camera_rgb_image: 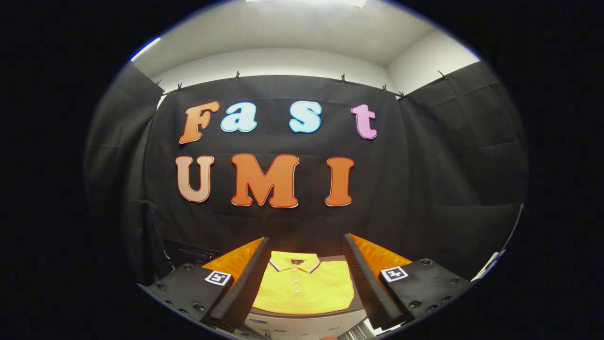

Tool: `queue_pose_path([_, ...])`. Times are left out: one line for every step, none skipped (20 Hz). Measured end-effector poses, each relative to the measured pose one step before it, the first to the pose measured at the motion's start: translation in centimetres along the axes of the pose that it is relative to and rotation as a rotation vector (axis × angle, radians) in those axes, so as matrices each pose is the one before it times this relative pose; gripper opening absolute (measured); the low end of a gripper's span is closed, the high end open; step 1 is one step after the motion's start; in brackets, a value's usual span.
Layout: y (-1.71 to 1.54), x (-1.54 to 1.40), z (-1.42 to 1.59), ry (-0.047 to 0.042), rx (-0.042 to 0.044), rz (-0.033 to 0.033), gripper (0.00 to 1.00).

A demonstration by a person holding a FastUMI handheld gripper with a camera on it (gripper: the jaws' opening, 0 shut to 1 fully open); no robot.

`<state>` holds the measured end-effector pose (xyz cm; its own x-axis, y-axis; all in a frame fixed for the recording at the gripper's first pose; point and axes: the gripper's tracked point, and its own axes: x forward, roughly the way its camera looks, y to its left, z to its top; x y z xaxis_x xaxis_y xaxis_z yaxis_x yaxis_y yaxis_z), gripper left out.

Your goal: Put the clothes into the washing machine and then close the washing machine lid.

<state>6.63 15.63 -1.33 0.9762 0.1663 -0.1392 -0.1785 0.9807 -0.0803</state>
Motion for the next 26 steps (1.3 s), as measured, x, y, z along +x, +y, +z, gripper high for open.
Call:
queue_pose_path([0.420, 1.006, -0.462, 0.02275, -0.00354, -0.00254, 0.99])
queue_pose_path([0.396, 1.030, -0.667, 0.02348, -0.00376, 0.00039, 0.99])
queue_pose_path([0.563, 1.305, -0.587, 0.02642, -0.00187, -0.00008, 0.99])
queue_pose_path([0.449, 1.375, -0.673, 0.03132, -0.00327, 0.00280, 0.99])
queue_pose_path([0.370, 1.506, -0.760, 0.03382, -0.00522, -0.00093, 0.99])
queue_pose_path([-0.060, 1.500, -0.816, 0.04014, -0.00759, -0.01208, 0.99])
queue_pose_path([0.221, 1.795, -1.004, 0.04465, -0.00883, 0.00128, 0.99])
queue_pose_path([0.594, 1.585, -0.985, 0.05061, -0.00501, 0.01248, 0.99])
queue_pose_path([0.483, 1.502, -1.035, 0.04716, 0.00529, 0.01616, 0.98])
queue_pose_path([0.330, 1.840, -0.738, 0.03316, 0.01182, 0.01702, 0.99])
queue_pose_path([0.138, 1.576, -0.676, 0.04026, 0.01086, 0.01396, 0.99])
queue_pose_path([-0.268, 1.103, -0.795, 0.03815, 0.01313, 0.00782, 0.99])
queue_pose_path([-0.311, 1.183, -0.635, 0.02904, 0.01420, 0.00394, 0.99])
queue_pose_path([-0.240, 1.066, -0.268, 0.02394, 0.01675, 0.00267, 0.99])
queue_pose_path([-0.029, 0.906, -0.308, 0.01612, 0.01090, 0.01406, 0.99])
queue_pose_path([-0.163, 0.909, -0.307, 0.01805, 0.00369, 0.01029, 0.99])
queue_pose_path([-0.125, 0.730, -0.427, 0.02630, -0.00463, 0.00380, 0.99])
queue_pose_path([-0.361, 0.773, -0.869, 0.03165, -0.00609, -0.00389, 0.99])
queue_pose_path([-0.112, 0.819, -0.657, 0.02641, 0.00111, -0.00450, 0.99])
queue_pose_path([-0.127, 0.535, -0.653, 0.02448, 0.00617, -0.00205, 0.99])
queue_pose_path([-0.281, 0.412, -0.544, 0.01715, 0.00450, 0.00267, 0.99])
queue_pose_path([-0.208, 0.535, -0.397, 0.00923, 0.00080, -0.00094, 0.99])
queue_pose_path([-0.283, 0.621, -0.583, 0.00505, -0.00418, -0.00309, 0.99])
queue_pose_path([-0.267, 0.493, -0.670, 0.01386, 0.00036, 0.00236, 0.99])
queue_pose_path([0.095, 0.026, -0.409, 0.00252, 0.02179, 0.01705, 0.99])
queue_pose_path([-0.031, 0.364, -0.179, -0.00782, 0.03130, 0.01606, 0.99])
